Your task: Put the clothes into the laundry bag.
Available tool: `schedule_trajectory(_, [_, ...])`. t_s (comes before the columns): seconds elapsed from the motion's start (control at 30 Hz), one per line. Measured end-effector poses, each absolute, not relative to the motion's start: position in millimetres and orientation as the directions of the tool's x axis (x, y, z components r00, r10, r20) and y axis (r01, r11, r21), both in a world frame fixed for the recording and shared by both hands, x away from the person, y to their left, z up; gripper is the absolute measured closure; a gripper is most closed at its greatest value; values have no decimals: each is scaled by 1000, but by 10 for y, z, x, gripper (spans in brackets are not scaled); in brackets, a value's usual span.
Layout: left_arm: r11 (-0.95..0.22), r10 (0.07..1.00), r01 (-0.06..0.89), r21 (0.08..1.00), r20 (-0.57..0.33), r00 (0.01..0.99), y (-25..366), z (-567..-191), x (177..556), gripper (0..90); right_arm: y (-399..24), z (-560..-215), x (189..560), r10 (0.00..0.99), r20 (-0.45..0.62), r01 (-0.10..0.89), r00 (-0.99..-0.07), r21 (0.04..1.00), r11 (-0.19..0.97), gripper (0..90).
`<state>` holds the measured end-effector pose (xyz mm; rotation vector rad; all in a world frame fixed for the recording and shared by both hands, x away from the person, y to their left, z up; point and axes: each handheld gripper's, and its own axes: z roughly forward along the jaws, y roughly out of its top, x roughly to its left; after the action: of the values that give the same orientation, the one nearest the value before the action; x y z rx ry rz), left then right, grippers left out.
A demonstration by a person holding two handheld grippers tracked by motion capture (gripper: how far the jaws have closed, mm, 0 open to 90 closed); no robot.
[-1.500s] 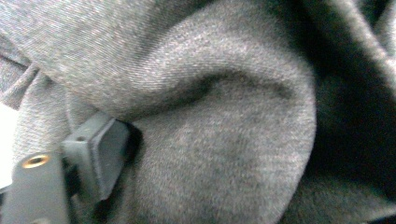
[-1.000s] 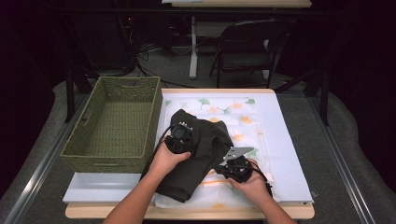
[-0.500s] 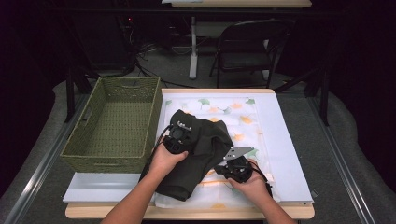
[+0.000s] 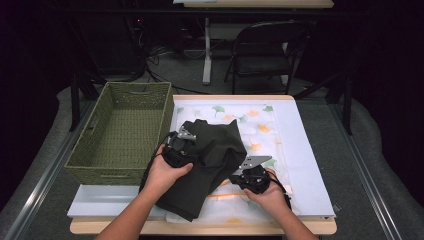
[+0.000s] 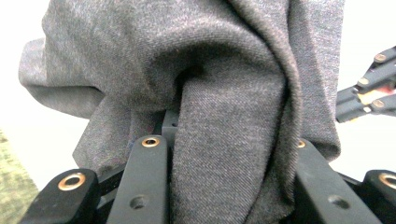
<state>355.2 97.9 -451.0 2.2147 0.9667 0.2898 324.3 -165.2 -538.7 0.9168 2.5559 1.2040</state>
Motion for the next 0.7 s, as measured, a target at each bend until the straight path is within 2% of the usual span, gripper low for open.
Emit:
schedule_trajectory(0.33, [-461, 696, 541, 703, -92, 713, 1195, -4305, 3386, 672, -1675, -5284, 3374, 601, 126, 464, -789, 763, 450, 891])
schedule_trajectory(0.6, [-469, 693, 541, 698, -89, 715, 1203, -4285, 3370, 672, -1671, -5265, 3442, 604, 126, 469, -787, 759, 452, 892])
schedule_trajectory(0.67, [-495, 688, 527, 690, -59, 724, 1198, -4218, 3320, 672, -1671, -5265, 3442, 604, 126, 469, -787, 759, 452, 892])
schedule_trajectory(0.7, [-495, 688, 527, 690, -59, 724, 1198, -4218, 3320, 672, -1657, -5240, 3645, 617, 169, 509, -769, 745, 430, 892])
